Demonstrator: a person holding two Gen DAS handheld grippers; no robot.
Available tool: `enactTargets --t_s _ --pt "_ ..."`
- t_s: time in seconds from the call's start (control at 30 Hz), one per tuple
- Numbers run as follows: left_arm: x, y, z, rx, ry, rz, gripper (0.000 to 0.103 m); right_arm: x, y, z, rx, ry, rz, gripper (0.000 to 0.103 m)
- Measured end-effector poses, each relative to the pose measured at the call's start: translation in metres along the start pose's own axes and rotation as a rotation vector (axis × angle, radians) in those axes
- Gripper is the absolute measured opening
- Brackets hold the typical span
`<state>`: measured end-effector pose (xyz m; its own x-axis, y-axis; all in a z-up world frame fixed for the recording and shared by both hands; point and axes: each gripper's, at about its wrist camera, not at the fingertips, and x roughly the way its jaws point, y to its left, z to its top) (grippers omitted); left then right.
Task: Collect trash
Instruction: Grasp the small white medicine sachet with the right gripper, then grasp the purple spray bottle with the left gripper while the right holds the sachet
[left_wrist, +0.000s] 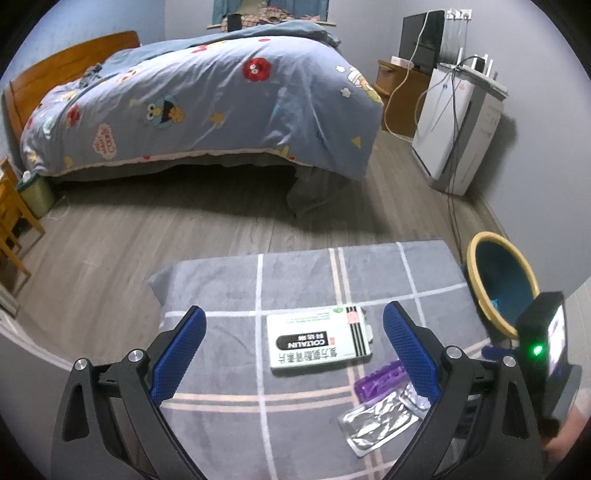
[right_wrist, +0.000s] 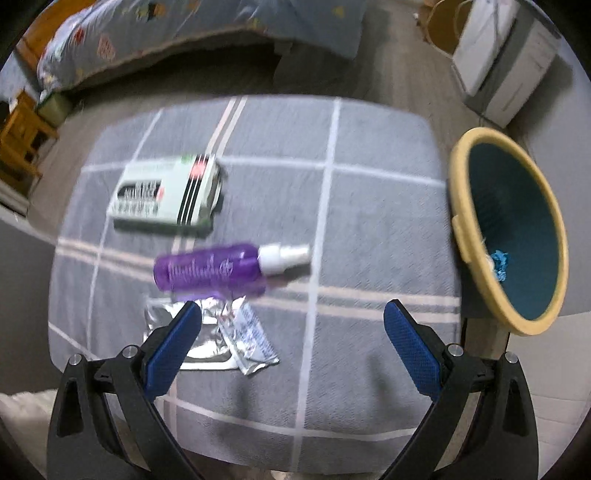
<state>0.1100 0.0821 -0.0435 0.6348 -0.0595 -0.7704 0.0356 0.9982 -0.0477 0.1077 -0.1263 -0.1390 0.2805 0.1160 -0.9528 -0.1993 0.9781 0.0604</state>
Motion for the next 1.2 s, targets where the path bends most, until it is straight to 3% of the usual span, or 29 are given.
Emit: enactTargets --t_s 0.2,0.37,0.5,0.57,0.6,0.77,0.93,1.03,1.2 --pt "0.002 0.008 -0.001 -0.046 0.014 -0.006 0.096 0.025 0.022 -0.01 -0.104 0.09 0.03 0.078" --pt "0.009 0.009 -0.001 -0.056 0.036 -0.012 0.096 0.04 0.028 -0.016 -0.121 0.142 0.054 0.055" --pt "0.014 0.002 -0.002 -0.023 0.05 0.001 0.096 0.047 0.029 -0.017 -0.119 0.158 0.08 0.05" --pt "0.016 0.0 -0.003 -0.012 0.056 0.004 0.096 0.047 0.029 -0.017 -0.115 0.162 0.111 0.034" --pt "0.017 -0.001 -0.003 -0.007 0.061 0.006 0.096 0.046 0.028 -0.017 -0.107 0.166 0.13 0.031" --pt "0.024 -0.007 -0.007 0.024 0.083 0.019 0.096 0.038 0.019 -0.009 -0.068 0.165 0.149 0.031" --pt "0.033 -0.016 -0.012 0.048 0.113 0.014 0.096 0.002 -0.002 -0.001 -0.017 0.135 0.129 0.031" --pt "0.042 -0.029 -0.018 0.104 0.136 0.012 0.096 -0.028 -0.023 0.017 0.011 0.055 0.135 0.031" --pt "0.061 -0.059 -0.03 0.188 0.177 -0.045 0.096 -0.06 -0.063 0.046 0.033 -0.081 0.051 0.031"
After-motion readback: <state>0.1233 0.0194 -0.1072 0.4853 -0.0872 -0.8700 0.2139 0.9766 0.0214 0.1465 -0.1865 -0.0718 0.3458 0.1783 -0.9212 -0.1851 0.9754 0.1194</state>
